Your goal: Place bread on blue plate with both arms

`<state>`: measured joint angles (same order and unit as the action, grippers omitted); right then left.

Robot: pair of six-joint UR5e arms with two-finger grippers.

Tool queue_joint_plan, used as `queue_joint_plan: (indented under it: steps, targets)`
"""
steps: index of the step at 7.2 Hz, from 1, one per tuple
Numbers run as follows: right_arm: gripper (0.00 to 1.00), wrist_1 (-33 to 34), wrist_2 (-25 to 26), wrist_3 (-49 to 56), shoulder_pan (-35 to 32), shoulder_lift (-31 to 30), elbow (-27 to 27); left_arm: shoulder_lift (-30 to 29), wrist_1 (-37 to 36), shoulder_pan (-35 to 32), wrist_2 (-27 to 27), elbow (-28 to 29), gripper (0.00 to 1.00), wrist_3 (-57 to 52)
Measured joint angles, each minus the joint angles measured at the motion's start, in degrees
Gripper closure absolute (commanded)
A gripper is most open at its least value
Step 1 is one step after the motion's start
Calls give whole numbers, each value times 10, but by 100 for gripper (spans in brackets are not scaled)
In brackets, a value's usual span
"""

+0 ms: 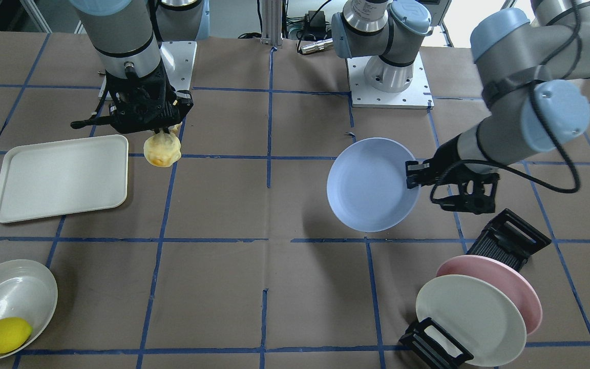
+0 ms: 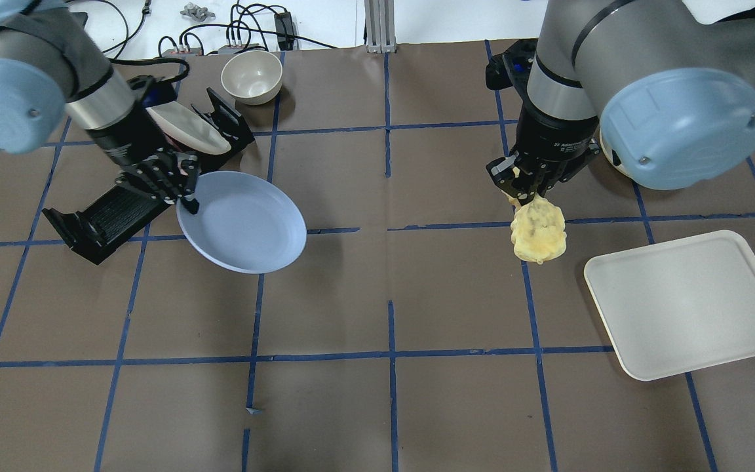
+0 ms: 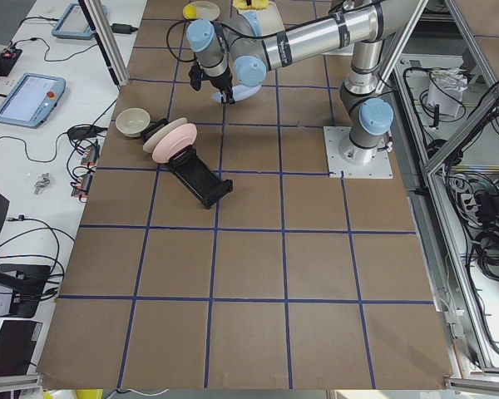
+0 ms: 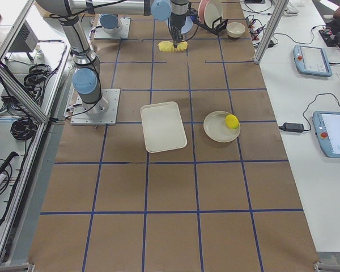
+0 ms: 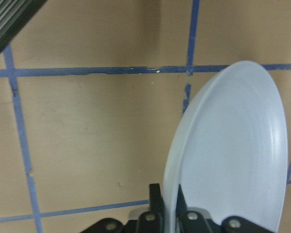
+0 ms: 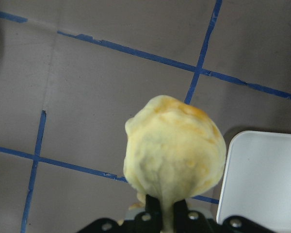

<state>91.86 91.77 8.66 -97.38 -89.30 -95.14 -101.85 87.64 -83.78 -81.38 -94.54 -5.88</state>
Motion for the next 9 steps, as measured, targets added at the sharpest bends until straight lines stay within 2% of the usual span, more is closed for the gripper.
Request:
queue_joint_plan:
  steps: [2,5,6,7,8,9]
  targets:
    - [88,2,5,1,0,2,1,-37,-92,-84,44,-11,85,70]
    - [88,12,2,5,-1,22,5,-111,-224,-128,83,-20,84,86]
    - [88,22,2,5,-3,30,6,-133,-254,-132,99,-21,56,86]
    - [88,40,1,3,-7,47,9,-148,-272,-135,107,-21,5,88]
    - [88,58,2,1,-17,72,20,-151,-279,-135,109,-21,0,91]
    - [88,72,3,-2,-33,104,44,-146,-281,-134,110,-19,0,94]
